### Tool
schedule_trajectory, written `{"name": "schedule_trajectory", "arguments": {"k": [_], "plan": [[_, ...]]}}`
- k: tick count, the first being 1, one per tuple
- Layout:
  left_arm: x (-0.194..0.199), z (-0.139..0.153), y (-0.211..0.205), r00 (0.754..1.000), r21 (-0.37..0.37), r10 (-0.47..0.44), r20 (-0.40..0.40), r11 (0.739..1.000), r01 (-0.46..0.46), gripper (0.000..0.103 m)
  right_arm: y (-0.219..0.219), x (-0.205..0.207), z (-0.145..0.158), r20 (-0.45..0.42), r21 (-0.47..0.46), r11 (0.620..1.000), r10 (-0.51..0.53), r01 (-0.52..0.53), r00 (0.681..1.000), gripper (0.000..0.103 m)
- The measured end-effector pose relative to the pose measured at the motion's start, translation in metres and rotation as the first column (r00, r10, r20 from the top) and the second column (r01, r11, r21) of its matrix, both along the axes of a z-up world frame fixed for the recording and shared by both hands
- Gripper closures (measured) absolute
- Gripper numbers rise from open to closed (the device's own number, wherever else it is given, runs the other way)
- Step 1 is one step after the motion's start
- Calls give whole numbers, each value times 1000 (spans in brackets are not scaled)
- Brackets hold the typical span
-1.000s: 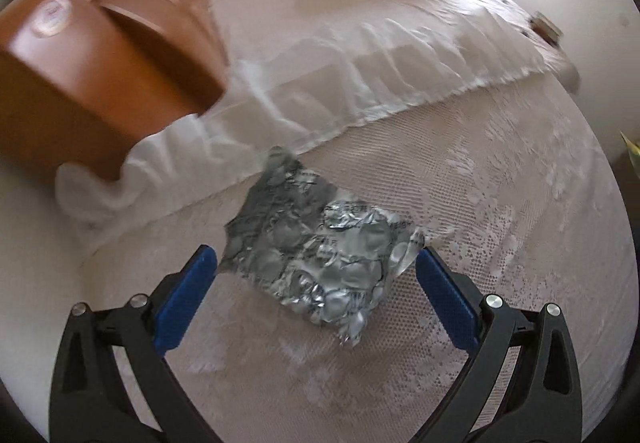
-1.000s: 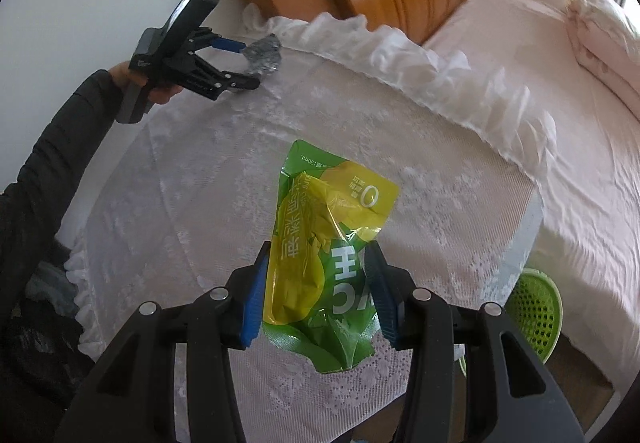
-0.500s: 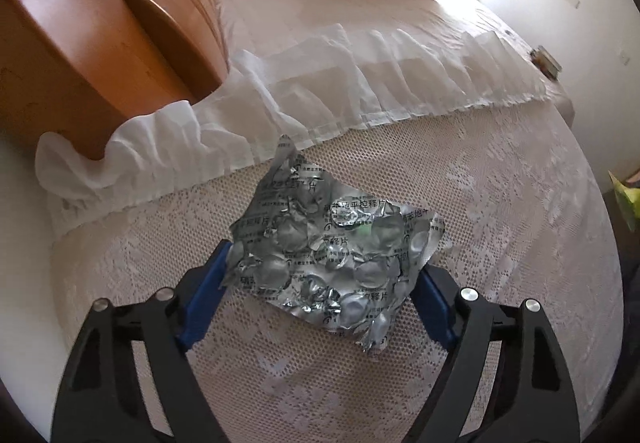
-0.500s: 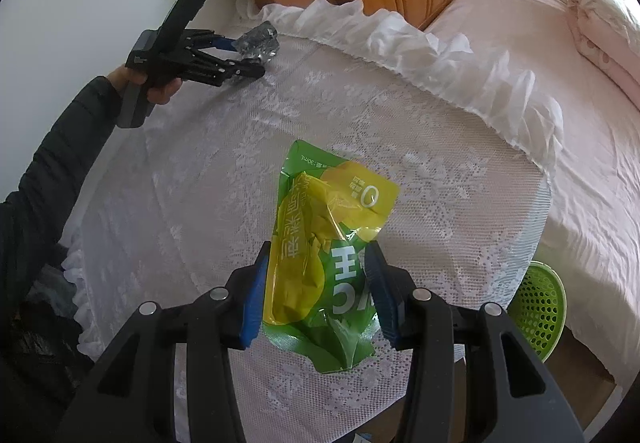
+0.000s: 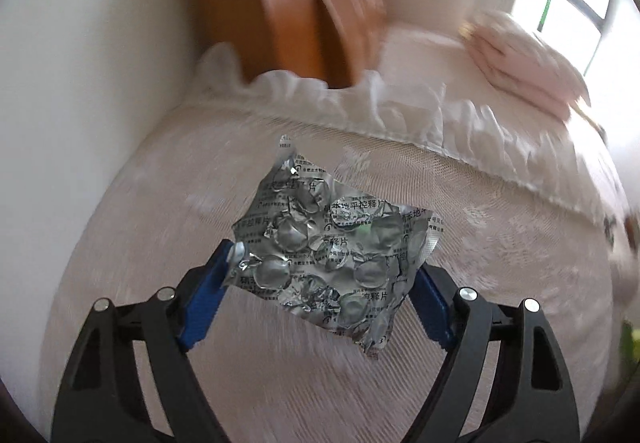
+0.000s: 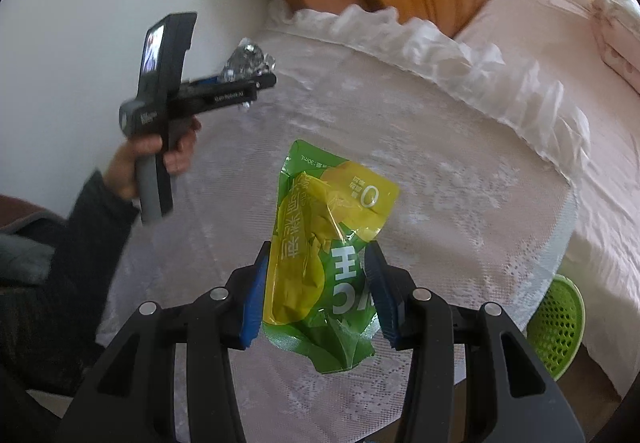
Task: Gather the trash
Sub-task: 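Carry the blister pack and pouch to the green wastebasket and open both tools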
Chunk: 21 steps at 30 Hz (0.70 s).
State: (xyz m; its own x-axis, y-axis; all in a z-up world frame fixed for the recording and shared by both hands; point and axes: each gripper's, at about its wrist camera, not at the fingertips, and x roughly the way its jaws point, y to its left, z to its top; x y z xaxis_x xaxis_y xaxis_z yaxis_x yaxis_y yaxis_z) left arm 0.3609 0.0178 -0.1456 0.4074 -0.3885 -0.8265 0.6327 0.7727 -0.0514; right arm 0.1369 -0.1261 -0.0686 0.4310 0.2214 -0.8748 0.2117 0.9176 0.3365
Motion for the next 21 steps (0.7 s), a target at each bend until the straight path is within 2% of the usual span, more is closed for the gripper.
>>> {"name": "schedule_trajectory", "arguments": {"k": [3, 5, 8, 12, 15, 18, 21], "plan": [[-28, 19, 20, 991, -29, 132, -17, 991, -132, 24, 0, -5, 8, 39, 22, 999, 42, -43, 998, 56], [-41, 34, 21, 981, -37, 193, 1, 981, -193, 24, -1, -10, 14, 64, 34, 997, 70, -72, 995, 56], [-78, 61, 29, 950, -25, 307, 50, 952, -306, 24, -7, -20, 24, 102, 42, 991, 123, -127, 987, 56], [-133, 91, 34, 893, -34, 446, 58, 895, -445, 24, -26, -41, 34, 145, 25, 982, 181, -187, 973, 56], [-175, 107, 29, 863, -33, 497, 90, 868, -496, 24, -45, -60, 37, 156, 21, 979, 197, -203, 968, 56], [-217, 117, 24, 835, -37, 544, 88, 839, -543, 24, -71, -83, 33, 143, 9, 979, 202, -206, 969, 56], [-250, 122, 14, 829, -49, 556, 63, 831, -554, 24, -94, -105, 27, 128, 6, 983, 181, -183, 975, 56]]}}
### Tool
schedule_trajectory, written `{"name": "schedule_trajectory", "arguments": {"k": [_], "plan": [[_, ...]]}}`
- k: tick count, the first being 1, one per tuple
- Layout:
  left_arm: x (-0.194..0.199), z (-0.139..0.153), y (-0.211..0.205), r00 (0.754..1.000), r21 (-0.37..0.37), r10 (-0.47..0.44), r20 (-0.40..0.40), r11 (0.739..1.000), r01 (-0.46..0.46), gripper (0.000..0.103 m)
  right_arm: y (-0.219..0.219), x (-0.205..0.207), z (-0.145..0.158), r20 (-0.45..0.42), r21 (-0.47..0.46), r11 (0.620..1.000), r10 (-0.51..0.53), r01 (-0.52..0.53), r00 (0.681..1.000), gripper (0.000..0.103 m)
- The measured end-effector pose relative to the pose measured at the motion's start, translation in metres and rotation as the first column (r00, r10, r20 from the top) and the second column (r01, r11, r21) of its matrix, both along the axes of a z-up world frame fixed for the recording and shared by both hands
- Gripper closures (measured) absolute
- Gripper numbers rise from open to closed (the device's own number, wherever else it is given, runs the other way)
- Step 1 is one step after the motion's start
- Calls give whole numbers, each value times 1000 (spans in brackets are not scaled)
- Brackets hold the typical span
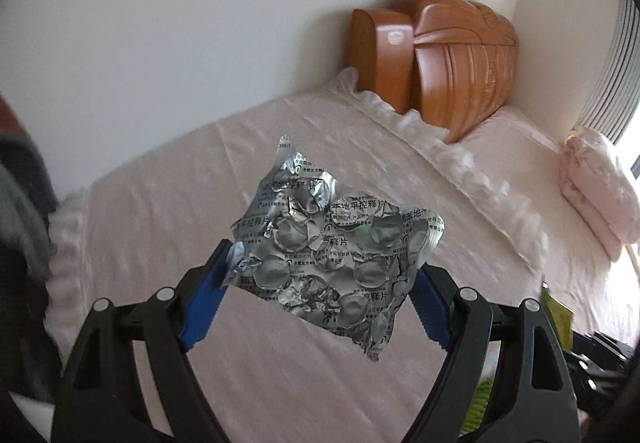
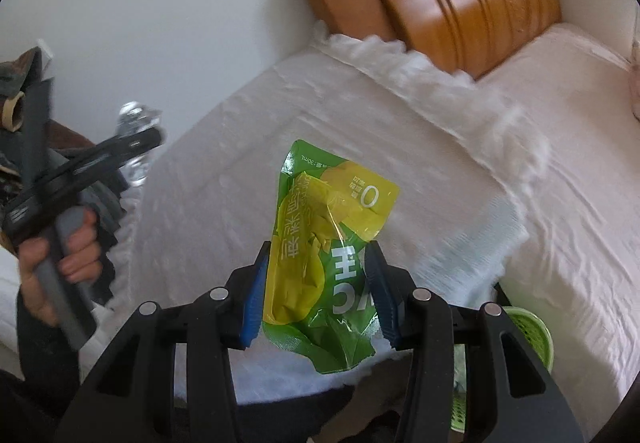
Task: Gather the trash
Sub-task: 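Carry the blister pack and pouch to the green wastebasket and open both tools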
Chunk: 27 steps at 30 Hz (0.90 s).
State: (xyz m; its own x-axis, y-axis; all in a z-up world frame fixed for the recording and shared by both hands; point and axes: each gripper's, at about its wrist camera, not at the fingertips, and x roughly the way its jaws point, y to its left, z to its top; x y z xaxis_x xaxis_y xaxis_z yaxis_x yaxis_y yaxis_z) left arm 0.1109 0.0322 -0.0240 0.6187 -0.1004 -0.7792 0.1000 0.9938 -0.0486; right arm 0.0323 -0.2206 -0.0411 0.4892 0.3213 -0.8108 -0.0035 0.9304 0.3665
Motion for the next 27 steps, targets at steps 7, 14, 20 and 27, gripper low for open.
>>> {"name": "schedule_trajectory", "arguments": {"k": [7, 14, 20, 27], "plan": [[-65, -6, -54, 994, 6, -106, 0, 994, 106, 24, -64, -62, -10, -24, -17, 991, -136, 136, 990, 56], [-119, -49, -160, 880, 0, -469, -70, 882, 471, 24, -129, -136, -11, -19, -39, 933, -360, 359, 933, 56], [-162, -107, -249, 722, -35, -668, -182, 738, 674, 24, -162, -197, -27, -81, -68, 882, -471, 467, 878, 56], [-196, -153, -307, 627, -26, -734, -263, 655, 756, 24, -188, -235, -43, -124, -81, 845, -534, 528, 836, 56]]}}
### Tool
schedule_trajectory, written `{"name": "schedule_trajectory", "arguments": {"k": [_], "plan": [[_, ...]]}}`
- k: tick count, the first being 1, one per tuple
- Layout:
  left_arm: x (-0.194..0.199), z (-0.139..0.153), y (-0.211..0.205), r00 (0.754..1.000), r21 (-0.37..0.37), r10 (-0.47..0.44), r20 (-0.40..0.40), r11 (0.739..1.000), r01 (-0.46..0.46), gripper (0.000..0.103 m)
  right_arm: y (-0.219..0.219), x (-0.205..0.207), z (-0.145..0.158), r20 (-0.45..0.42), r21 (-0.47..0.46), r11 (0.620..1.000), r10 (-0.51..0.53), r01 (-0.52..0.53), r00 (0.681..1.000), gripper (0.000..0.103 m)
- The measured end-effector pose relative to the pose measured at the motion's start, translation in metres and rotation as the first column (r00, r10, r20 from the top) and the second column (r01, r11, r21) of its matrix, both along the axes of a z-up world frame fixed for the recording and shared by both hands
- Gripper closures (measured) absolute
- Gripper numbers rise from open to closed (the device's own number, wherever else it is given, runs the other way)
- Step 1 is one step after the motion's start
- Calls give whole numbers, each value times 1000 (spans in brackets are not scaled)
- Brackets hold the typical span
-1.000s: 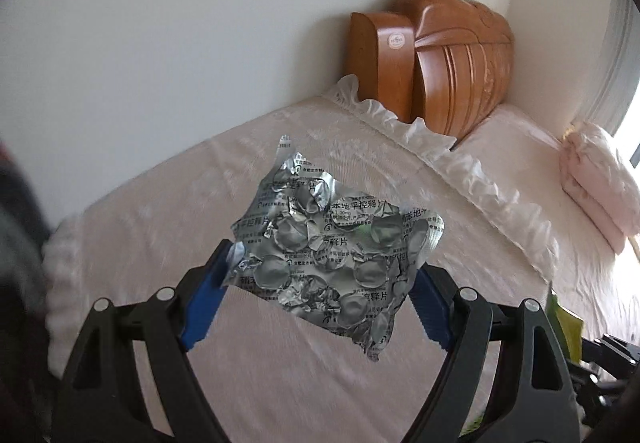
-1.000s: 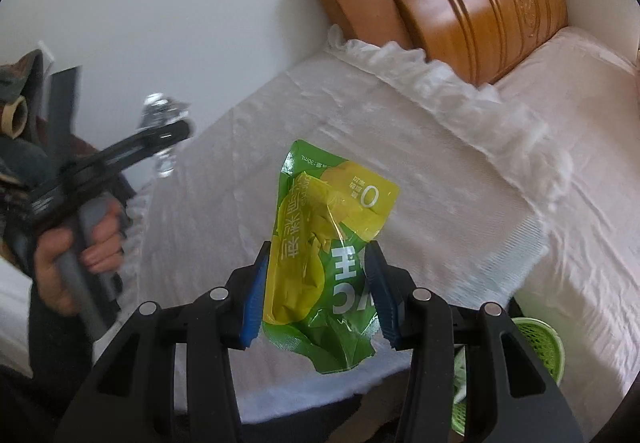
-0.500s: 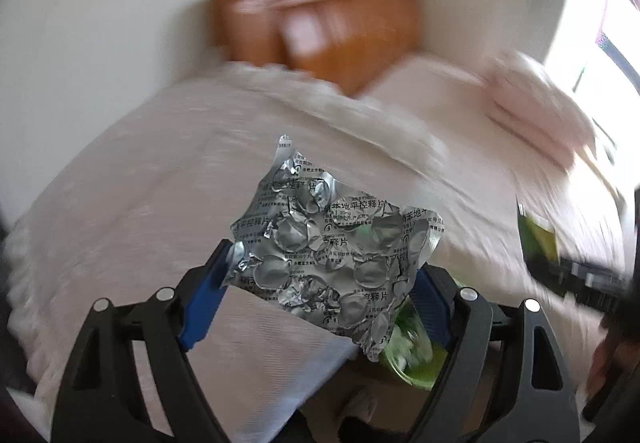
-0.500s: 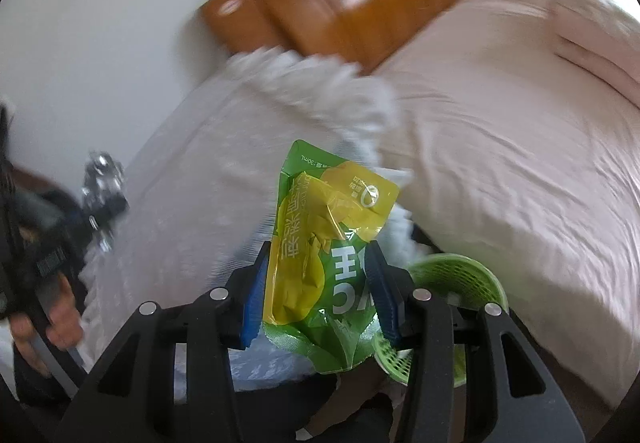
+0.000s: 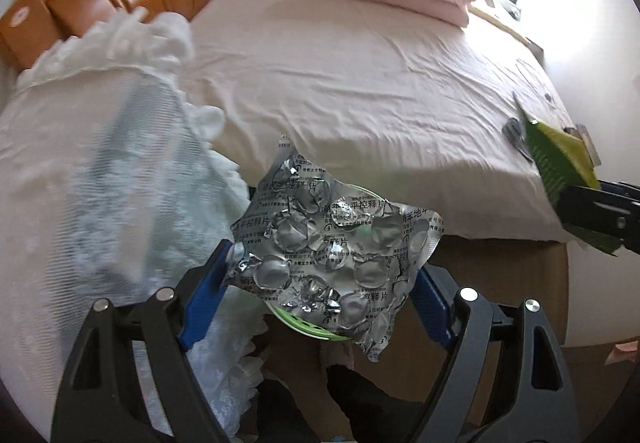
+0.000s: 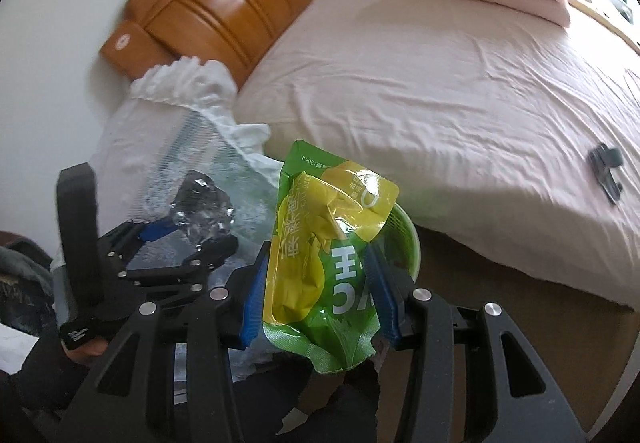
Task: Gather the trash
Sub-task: 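Carry the blister pack and pouch to the green wastebasket and open both tools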
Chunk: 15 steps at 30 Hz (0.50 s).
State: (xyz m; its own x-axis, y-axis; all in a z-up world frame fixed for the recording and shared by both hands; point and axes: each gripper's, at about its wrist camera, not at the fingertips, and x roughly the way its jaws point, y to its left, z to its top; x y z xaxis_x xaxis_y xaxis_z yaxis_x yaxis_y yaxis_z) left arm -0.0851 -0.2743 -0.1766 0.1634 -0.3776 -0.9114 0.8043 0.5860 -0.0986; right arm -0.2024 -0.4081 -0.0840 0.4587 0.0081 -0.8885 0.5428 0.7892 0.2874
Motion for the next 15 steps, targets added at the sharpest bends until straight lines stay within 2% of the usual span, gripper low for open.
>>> {"name": "schedule_trajectory", "arguments": {"k": [9, 13, 15], "plan": [[-6, -9, -11, 999, 5, 1, -42, 1000, -1, 23, -7, -16, 1, 15, -6, 1000, -25, 25, 1000, 56], [2, -11, -8, 996, 5, 6, -84, 1000, -6, 11, -8, -16, -2, 8, -3, 1000, -21, 21, 1000, 56], [4, -5, -2, 995, -6, 33, -90, 999, -34, 10, -9, -13, -10, -2, 2, 1000, -13, 13, 1000, 56]]}}
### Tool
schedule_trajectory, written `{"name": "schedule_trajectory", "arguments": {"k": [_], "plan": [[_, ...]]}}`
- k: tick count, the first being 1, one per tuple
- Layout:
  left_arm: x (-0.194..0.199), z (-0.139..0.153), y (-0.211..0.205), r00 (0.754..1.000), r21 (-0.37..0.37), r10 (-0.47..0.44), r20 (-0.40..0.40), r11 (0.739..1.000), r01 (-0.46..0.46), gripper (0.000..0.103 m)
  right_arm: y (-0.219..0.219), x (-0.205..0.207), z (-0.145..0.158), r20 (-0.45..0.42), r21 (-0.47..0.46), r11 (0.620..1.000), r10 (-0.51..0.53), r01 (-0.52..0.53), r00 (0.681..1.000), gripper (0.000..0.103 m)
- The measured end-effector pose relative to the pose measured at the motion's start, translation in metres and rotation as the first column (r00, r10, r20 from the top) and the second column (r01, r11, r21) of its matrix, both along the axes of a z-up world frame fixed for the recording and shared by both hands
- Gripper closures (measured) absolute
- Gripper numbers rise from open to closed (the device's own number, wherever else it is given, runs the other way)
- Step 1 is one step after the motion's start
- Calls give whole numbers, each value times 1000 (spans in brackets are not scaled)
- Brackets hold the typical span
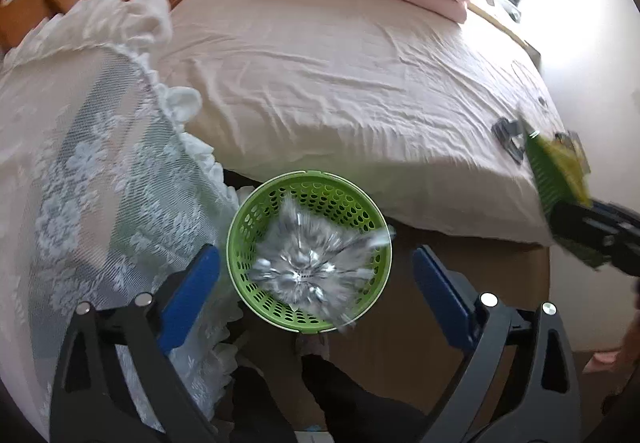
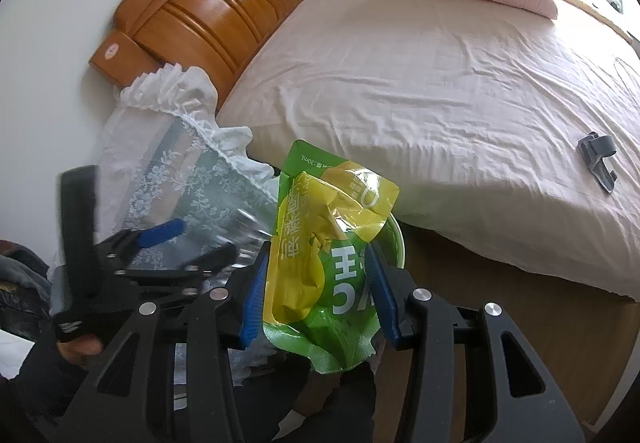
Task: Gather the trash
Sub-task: 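Carry the blister pack and pouch to the green wastebasket and open both tools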
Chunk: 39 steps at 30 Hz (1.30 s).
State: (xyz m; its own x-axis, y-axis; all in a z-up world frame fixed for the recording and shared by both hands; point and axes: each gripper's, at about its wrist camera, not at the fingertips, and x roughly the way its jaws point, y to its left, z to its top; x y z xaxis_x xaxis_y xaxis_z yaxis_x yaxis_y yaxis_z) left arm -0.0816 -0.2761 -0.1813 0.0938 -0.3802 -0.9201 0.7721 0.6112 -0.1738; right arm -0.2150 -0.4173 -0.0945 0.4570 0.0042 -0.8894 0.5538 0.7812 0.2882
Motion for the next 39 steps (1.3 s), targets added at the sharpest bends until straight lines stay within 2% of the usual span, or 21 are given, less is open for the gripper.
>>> {"name": "schedule_trajectory", "arguments": {"k": [3, 9, 12, 18, 22, 24, 25, 26, 29, 33, 39], "plan": [[3, 13, 16, 999, -7, 41, -9, 999, -42, 9, -2, 9, -20, -29, 10, 1000, 16, -16, 999, 56], [10, 42, 59, 990, -29, 137, 17, 990, -137, 8, 12, 43, -85, -106, 92, 992, 91, -81, 990, 56], [10, 54, 73, 983, -39, 183, 23, 983, -182, 8, 23, 56, -107, -129, 123, 986, 126, -110, 984, 56], [8, 62, 88, 975, -25, 215, 63, 977, -214, 8, 38, 71, -124, -156, 130, 978, 184, -165, 970, 56], [9, 63, 94, 969, -16, 233, 78, 973, -232, 8, 38, 79, -148, -190, 149, 975, 191, -164, 963, 55], [9, 63, 95, 968, -11, 237, 82, 971, -237, 8, 38, 86, -165, -214, 184, 970, 197, -158, 957, 36], [9, 63, 95, 968, -6, 239, 83, 971, -239, 8, 39, 89, -175, -234, 186, 971, 193, -151, 953, 18], [9, 62, 95, 967, -1, 241, 83, 970, -241, 8, 39, 90, -180, -249, 181, 972, 190, -147, 950, 12], [9, 60, 93, 967, 14, 241, 84, 970, -243, 8, 42, 93, -194, -303, 186, 972, 198, -146, 932, 11], [11, 60, 91, 968, 26, 236, 91, 971, -239, 8, 43, 86, -178, -294, 191, 975, 170, -116, 940, 8], [15, 75, 81, 968, -9, 222, 120, 975, -222, 8, 31, 65, -109, -255, 104, 991, 114, -90, 960, 3]]}}
